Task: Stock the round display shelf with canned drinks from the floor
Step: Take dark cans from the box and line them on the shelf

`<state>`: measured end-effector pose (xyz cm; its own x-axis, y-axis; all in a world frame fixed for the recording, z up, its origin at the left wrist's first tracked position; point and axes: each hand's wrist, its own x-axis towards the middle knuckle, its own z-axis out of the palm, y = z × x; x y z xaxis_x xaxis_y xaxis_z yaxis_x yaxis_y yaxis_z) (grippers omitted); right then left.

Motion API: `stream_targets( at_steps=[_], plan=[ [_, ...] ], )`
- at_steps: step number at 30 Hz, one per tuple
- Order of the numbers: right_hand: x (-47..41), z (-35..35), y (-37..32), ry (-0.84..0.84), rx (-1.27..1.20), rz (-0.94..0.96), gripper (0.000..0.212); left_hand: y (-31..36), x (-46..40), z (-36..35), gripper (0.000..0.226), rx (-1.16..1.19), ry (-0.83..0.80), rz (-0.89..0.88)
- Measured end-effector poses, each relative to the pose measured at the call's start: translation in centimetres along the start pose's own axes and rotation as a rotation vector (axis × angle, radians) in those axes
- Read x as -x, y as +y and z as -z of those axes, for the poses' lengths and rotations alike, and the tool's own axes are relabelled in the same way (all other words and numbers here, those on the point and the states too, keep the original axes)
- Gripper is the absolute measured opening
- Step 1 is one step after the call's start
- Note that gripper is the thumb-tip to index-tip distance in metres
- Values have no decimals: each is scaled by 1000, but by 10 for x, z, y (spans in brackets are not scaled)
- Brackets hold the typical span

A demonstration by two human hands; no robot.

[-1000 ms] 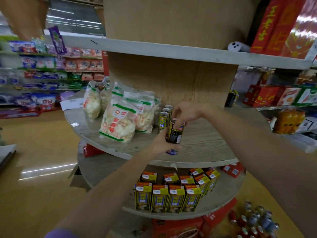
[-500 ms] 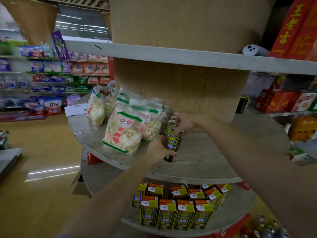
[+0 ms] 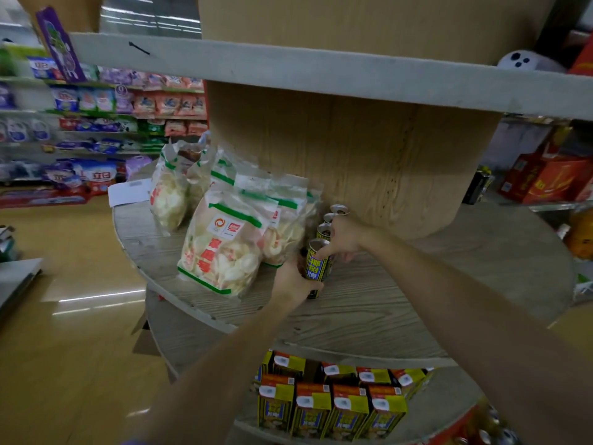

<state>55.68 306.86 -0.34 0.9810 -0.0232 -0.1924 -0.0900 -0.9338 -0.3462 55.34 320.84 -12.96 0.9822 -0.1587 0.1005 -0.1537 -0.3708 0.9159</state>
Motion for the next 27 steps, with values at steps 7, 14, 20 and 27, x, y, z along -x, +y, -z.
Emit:
stream_targets(
  at_steps=[7, 14, 20, 27],
  plan=[
    [-18, -9, 12, -10, -62, 19, 57, -12, -18, -20, 62, -14, 6, 6],
    [-19, -15, 24, -35, -265, 3, 53, -9, -11, -20, 55, -20, -1, 43],
    [9, -40, 35, -28, -294, -62, 12, -22, -1, 3, 21, -130, 7, 143],
    [70, -80, 65, 46, -274, -166, 14, 1, 53, -4, 5, 204, -423, 302]
  ],
)
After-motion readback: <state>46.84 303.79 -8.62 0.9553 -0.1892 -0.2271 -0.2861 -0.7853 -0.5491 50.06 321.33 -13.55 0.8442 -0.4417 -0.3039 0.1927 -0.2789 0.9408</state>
